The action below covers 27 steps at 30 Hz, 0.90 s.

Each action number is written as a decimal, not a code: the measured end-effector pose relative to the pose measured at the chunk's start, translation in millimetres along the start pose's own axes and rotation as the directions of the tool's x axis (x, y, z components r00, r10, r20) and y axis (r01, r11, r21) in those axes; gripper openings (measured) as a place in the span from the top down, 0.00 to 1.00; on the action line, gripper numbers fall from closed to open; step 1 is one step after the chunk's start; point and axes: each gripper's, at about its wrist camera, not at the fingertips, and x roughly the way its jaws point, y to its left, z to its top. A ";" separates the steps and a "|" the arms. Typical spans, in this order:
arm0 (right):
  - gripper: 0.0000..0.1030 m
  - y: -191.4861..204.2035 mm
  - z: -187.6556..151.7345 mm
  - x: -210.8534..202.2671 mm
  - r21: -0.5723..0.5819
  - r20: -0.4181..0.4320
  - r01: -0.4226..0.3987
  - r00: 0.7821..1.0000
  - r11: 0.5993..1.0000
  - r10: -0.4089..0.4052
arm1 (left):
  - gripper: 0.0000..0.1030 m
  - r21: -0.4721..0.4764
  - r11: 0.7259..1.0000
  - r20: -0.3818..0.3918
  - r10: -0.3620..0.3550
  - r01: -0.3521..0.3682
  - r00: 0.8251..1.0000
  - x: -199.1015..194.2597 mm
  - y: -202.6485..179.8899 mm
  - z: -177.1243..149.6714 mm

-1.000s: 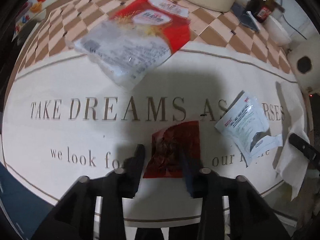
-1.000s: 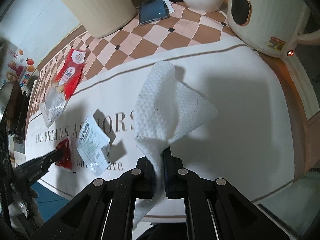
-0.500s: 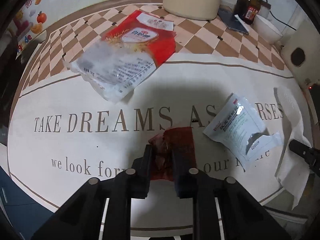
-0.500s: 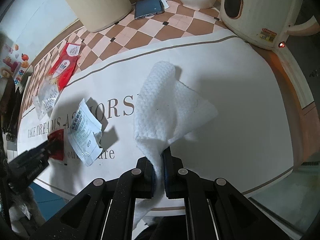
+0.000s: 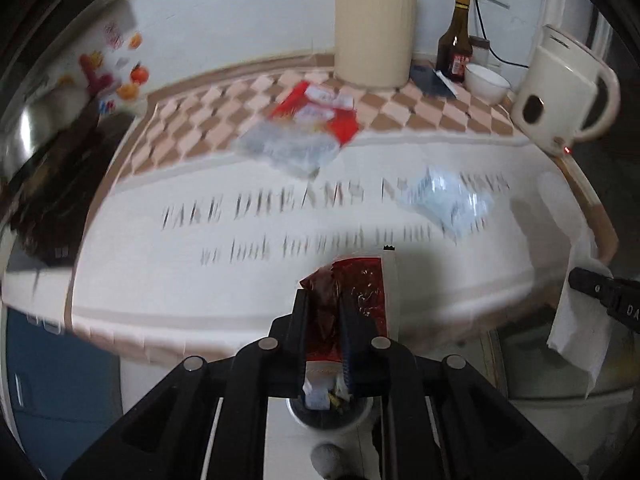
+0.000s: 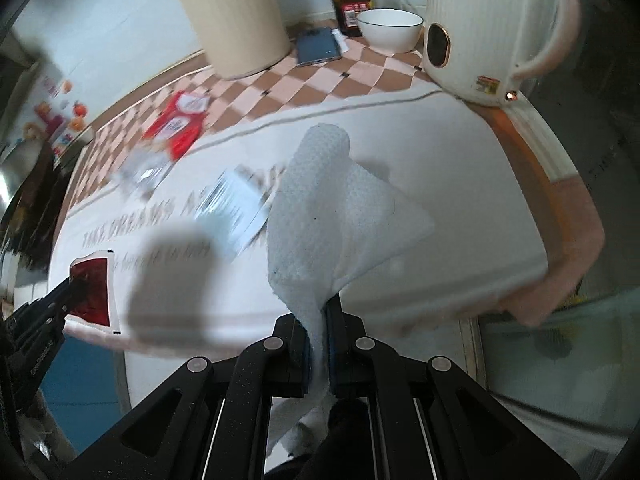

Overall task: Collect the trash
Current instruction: 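Carry the tissue and red wrapper over the bin and open both tools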

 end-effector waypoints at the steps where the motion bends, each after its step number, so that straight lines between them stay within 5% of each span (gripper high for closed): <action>1: 0.94 4.9 -13.7 -6.1 -0.003 -0.004 -0.005 1.000 1.000 0.005 | 0.90 -0.009 1.000 -0.021 -0.015 0.015 1.000 -1.7 5.6 -15.4; 5: 0.94 29.2 -83.8 -11.4 -0.004 -0.061 -0.057 0.997 0.998 0.057 | 0.90 -0.057 0.995 -0.129 -0.092 0.085 0.987 15.9 26.7 -83.0; 10: 0.94 49.7 -173.8 56.1 0.038 -0.241 -0.145 0.959 0.989 0.150 | 0.90 -0.156 0.985 -0.280 -0.117 0.075 0.953 93.0 52.5 -158.5; 14: 0.94 59.1 -242.6 157.1 0.036 -0.359 -0.149 0.921 0.988 0.152 | 0.90 -0.228 0.973 -0.366 -0.128 0.044 0.922 193.8 71.7 -213.0; 20: 0.94 60.4 -315.2 341.9 0.080 -0.458 -0.197 0.863 0.977 0.211 | 0.89 -0.373 0.926 -0.468 -0.244 0.061 0.849 367.1 88.2 -284.8; 25: 0.93 64.6 -341.4 463.4 0.087 -0.508 -0.238 0.825 0.967 0.249 | 0.87 -0.405 0.912 -0.524 -0.282 0.055 0.804 439.4 91.8 -314.6; 27: 0.91 68.5 -347.8 496.9 0.083 -0.550 -0.249 0.796 0.965 0.252 | 0.83 -0.395 0.918 -0.536 -0.259 0.033 0.803 447.3 95.2 -320.2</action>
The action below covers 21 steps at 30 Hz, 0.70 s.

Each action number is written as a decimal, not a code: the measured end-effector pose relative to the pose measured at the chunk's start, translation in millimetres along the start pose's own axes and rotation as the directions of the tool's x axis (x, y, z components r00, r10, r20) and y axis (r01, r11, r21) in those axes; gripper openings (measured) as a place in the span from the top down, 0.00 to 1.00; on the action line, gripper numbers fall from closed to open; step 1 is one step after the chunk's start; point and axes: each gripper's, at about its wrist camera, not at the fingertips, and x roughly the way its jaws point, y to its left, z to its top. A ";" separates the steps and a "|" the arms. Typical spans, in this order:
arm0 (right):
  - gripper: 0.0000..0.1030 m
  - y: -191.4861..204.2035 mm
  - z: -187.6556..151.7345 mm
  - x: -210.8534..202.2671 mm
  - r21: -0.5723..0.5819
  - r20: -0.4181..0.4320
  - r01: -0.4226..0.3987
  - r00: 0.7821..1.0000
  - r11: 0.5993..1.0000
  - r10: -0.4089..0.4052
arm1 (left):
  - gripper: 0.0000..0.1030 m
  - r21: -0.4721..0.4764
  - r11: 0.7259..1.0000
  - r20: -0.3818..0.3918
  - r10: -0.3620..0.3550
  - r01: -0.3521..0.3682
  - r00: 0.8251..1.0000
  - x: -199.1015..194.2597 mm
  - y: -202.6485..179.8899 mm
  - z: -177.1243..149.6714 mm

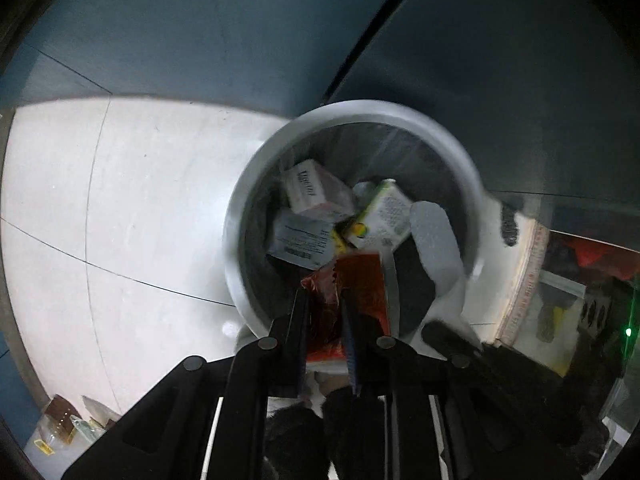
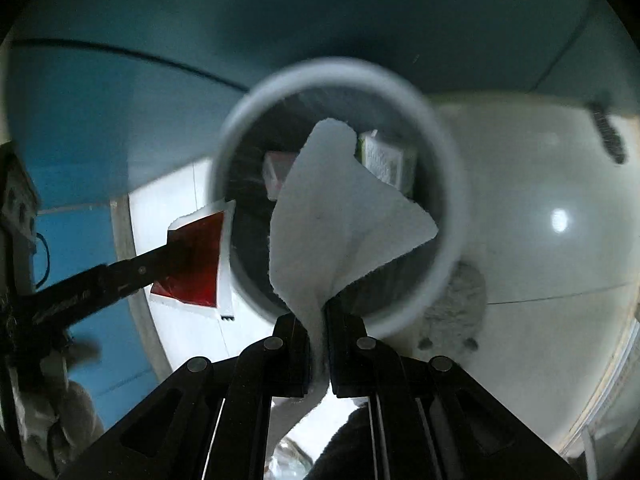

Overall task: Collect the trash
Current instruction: 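Carry the tissue and red wrapper over the bin and open both tools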

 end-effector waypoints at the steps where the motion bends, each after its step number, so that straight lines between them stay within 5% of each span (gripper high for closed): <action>1: 0.81 -1.6 5.5 10.6 -0.009 -0.012 0.026 1.000 1.000 -0.027 | 0.77 0.002 1.000 0.006 0.011 -0.011 1.000 -0.3 1.1 -0.1; 2: 0.69 -2.5 9.5 17.6 -0.022 -0.021 0.048 0.999 0.999 -0.048 | 0.56 0.002 1.000 0.020 0.020 -0.020 1.000 -3.7 2.7 0.0; 3: 0.42 -3.0 11.6 20.1 -0.022 -0.025 0.058 0.998 0.998 -0.058 | 0.26 0.000 1.000 0.045 0.031 -0.032 0.998 -11.7 3.9 -1.2; 4: 0.27 -4.6 13.5 18.6 -0.014 -0.023 0.061 0.998 0.998 -0.061 | 0.14 0.000 0.999 0.069 0.044 -0.044 0.997 -20.6 4.6 -2.5; 5: 0.25 -4.5 13.3 14.6 -0.013 -0.016 0.066 0.998 0.998 -0.066 | 0.08 0.000 0.999 0.094 0.053 -0.054 0.994 -29.4 5.4 -4.1; 7: 0.07 -0.9 12.2 2.2 -0.021 -0.003 0.086 0.996 0.996 -0.086 | 0.07 0.003 0.998 0.102 0.060 -0.060 0.993 -47.8 5.2 -6.3; 9: 0.00 7.4 9.5 -17.3 -0.026 0.013 0.100 0.995 0.995 -0.099 | 0.03 0.015 0.994 0.119 0.103 -0.106 0.988 -67.6 2.5 -9.5; 18: 0.00 61.5 -31.7 -167.8 -0.078 0.090 0.334 0.941 0.940 -0.327 | 0.03 0.025 0.977 0.130 0.206 -0.211 0.970 -200.7 -17.0 -76.5; 21: 0.00 86.2 -54.6 -228.1 -0.082 0.089 0.351 0.935 0.933 -0.343 | 0.03 0.007 0.976 0.135 0.213 -0.216 0.968 -257.3 -25.6 -102.9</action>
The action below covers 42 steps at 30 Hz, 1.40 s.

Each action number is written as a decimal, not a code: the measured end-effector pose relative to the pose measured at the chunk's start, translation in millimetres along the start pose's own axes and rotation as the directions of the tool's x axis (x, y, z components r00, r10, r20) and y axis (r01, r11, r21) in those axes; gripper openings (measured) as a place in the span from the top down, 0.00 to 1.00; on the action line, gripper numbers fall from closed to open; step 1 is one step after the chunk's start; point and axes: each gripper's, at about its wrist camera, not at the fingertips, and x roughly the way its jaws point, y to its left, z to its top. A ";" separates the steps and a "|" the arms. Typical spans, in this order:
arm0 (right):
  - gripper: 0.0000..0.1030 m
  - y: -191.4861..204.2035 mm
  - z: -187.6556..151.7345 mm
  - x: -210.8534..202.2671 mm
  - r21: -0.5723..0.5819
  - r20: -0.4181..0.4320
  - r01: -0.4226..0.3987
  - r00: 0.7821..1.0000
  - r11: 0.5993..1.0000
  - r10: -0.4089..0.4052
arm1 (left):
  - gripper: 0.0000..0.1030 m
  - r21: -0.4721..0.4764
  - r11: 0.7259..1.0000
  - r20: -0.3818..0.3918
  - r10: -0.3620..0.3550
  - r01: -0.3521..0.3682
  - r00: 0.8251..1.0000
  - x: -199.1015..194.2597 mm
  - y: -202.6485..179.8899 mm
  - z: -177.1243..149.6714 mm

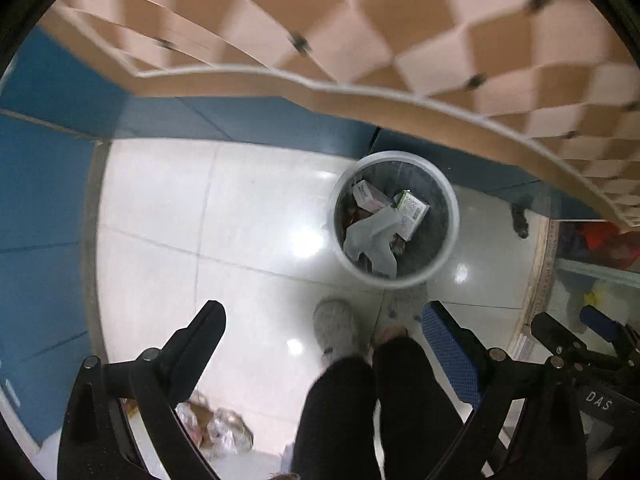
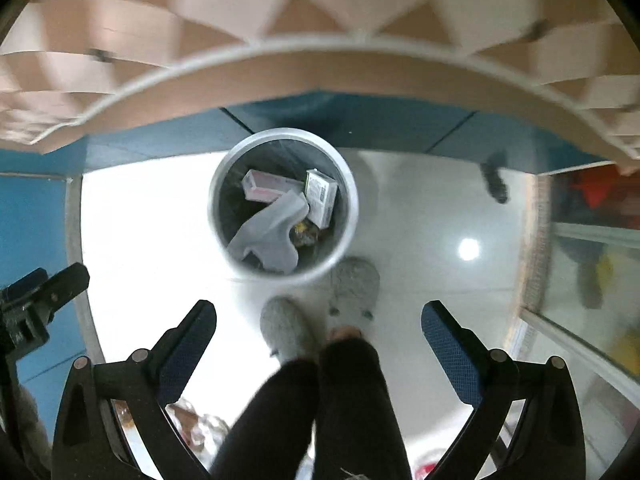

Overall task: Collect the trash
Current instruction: 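Carry the tissue and red wrapper over the bin and open both tools, then grasp the red-and-white sugar bag with the left tool while the right tool pinches a white packet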

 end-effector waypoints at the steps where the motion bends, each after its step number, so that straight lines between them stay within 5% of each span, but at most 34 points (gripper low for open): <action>1: 0.00 0.0 -6.4 -18.1 0.000 0.001 -0.006 1.000 1.000 0.006 | 0.03 -0.001 1.000 0.020 -0.002 0.002 1.000 -24.2 0.4 -5.5; 11: 0.00 27.5 -46.9 -209.8 -0.062 0.108 -0.062 0.992 0.996 0.069 | 0.03 0.009 1.000 0.220 -0.008 0.006 0.975 -196.1 2.7 -20.6; 16: 0.00 20.7 -33.8 -291.9 -0.018 0.218 -0.142 0.966 0.990 0.143 | 0.03 0.026 1.000 0.376 -0.018 0.009 0.927 -265.4 -4.6 16.1; 20: 0.00 -0.3 11.7 -347.2 0.034 0.320 -0.167 0.936 0.985 0.147 | 0.03 0.003 1.000 0.458 -0.028 0.030 0.888 -298.2 -13.1 74.1; 26: 0.00 -42.5 130.6 -373.6 0.078 0.389 -0.061 0.921 0.995 0.026 | 0.00 -0.047 0.998 0.411 -0.021 0.044 0.911 -283.7 -37.4 173.1; 32: 0.00 -62.9 240.5 -316.3 0.055 0.293 0.028 0.955 0.998 -0.043 | 0.00 -0.106 0.988 0.288 -0.079 0.113 0.954 -242.9 -67.7 263.9; 35: 0.15 -57.4 257.8 -304.1 0.015 0.281 0.013 0.960 1.000 -0.016 | 0.00 -0.144 0.977 0.244 -0.120 0.158 0.962 -228.5 -80.3 298.6; 37: 0.40 -50.7 262.5 -307.7 -0.020 0.323 0.041 0.946 0.999 -0.033 | 0.01 -0.179 0.965 0.220 -0.149 0.191 0.964 -219.4 -85.2 319.4; 40: 0.66 -49.3 271.7 -313.4 -0.038 0.352 0.059 0.935 0.998 -0.042 | 0.01 -0.229 0.947 0.202 -0.180 0.225 0.963 -207.8 -92.3 348.0; 42: 0.86 -54.4 282.3 -314.8 -0.042 0.351 0.036 0.936 0.998 -0.019 | 0.10 -0.238 0.948 0.214 -0.159 0.210 0.964 -205.0 -99.5 362.5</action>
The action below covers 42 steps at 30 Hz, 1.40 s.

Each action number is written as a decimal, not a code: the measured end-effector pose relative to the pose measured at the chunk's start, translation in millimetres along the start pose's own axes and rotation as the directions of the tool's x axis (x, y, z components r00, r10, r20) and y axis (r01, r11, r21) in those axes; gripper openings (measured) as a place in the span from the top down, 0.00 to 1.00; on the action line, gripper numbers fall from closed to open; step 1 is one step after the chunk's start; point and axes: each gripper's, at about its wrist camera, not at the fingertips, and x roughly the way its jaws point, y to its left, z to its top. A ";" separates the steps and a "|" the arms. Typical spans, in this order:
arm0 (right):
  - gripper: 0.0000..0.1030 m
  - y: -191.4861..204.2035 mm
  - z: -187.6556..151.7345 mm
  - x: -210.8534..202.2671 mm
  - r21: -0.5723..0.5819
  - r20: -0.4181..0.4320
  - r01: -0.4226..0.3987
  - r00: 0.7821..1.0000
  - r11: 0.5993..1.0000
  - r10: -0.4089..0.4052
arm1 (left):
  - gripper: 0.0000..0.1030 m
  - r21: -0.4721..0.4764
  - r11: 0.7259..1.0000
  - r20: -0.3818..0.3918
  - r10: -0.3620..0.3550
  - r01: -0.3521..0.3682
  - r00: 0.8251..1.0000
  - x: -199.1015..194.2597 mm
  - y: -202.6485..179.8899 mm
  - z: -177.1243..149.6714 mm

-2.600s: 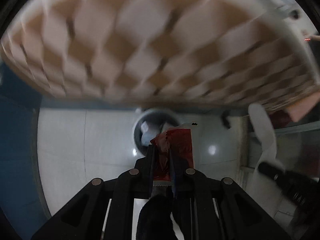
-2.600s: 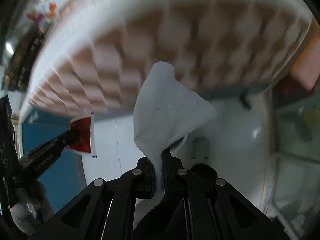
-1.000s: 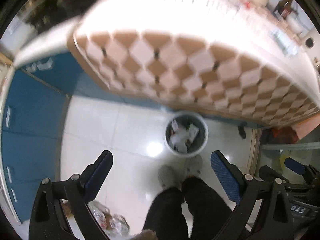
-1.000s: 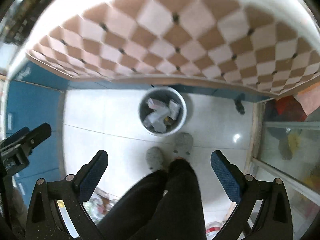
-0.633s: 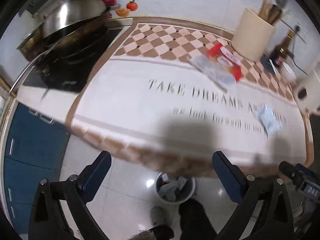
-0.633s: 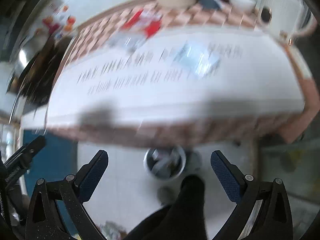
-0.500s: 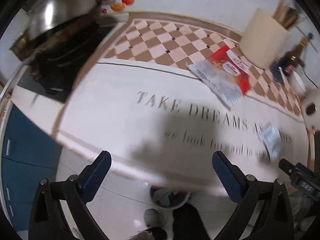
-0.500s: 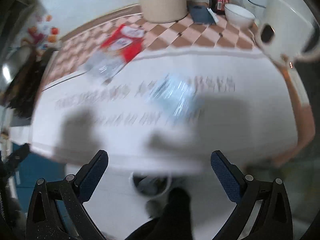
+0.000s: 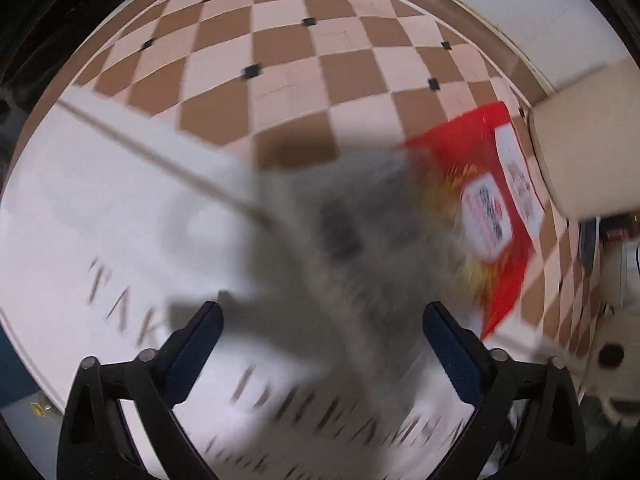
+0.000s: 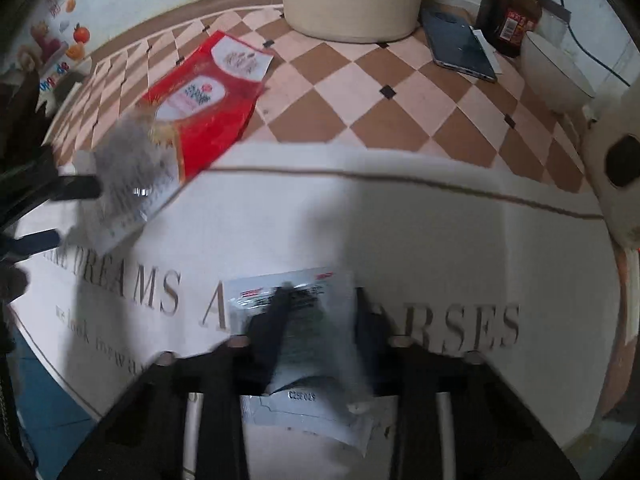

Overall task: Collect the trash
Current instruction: 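Grasp the red-and-white sugar bag with the left tool while the right tool pinches a white packet, then carry the sugar bag and white packet over the bin and open both tools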

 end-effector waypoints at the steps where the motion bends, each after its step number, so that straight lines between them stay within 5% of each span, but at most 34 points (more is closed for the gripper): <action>1: 0.90 -4.6 6.0 1.9 0.005 -0.007 -0.023 1.000 1.000 0.023 | 0.26 0.014 0.999 0.026 0.036 -0.037 0.999 0.0 -6.0 3.1; 2: 0.92 -8.8 10.4 4.3 0.015 -0.015 -0.043 0.999 0.999 0.043 | 0.39 0.034 0.997 0.052 0.066 -0.068 0.996 -1.0 -12.0 4.9; 3: 0.93 -12.4 14.7 5.4 0.021 -0.022 -0.052 0.998 0.998 0.052 | 0.74 0.073 0.992 0.081 0.095 -0.101 0.992 -2.9 -21.3 6.2; 6: 0.96 -24.5 21.8 9.9 0.025 -0.015 -0.059 0.998 0.998 0.059 | 0.95 0.107 0.983 0.118 0.133 -0.146 0.984 -10.1 -28.2 5.2; 12: 0.98 -44.4 20.6 -7.5 0.091 0.022 -0.089 0.996 0.992 0.088 | 1.00 0.118 0.987 0.232 0.078 -0.108 0.970 -73.6 -1.3 -23.0; 18: 0.99 -42.9 -17.1 -52.2 0.154 0.092 -0.120 0.990 0.981 0.106 | 1.00 0.144 0.988 0.313 0.003 -0.050 0.950 -138.1 44.5 -66.5; 24: 0.99 -18.6 -102.6 -108.4 0.221 0.161 -0.152 0.980 0.963 0.118 | 1.00 0.173 0.985 0.347 -0.067 0.006 0.936 -186.8 128.4 -145.8; 29: 0.99 14.4 -198.7 -131.4 0.251 0.149 -0.190 0.976 0.949 0.156 | 1.00 0.151 0.988 0.308 -0.075 0.029 0.949 -205.1 212.9 -216.4; 36: 0.99 54.0 -308.3 -77.0 0.275 -0.025 -0.210 0.974 0.938 0.226 | 1.00 0.119 0.993 0.122 -0.022 0.007 0.992 -137.7 268.5 -272.8; 42: 0.99 69.0 -354.7 38.8 0.274 -0.171 -0.155 0.963 0.949 0.207 | 1.00 0.097 0.995 -0.014 -0.003 0.004 1.000 20.0 263.7 -293.8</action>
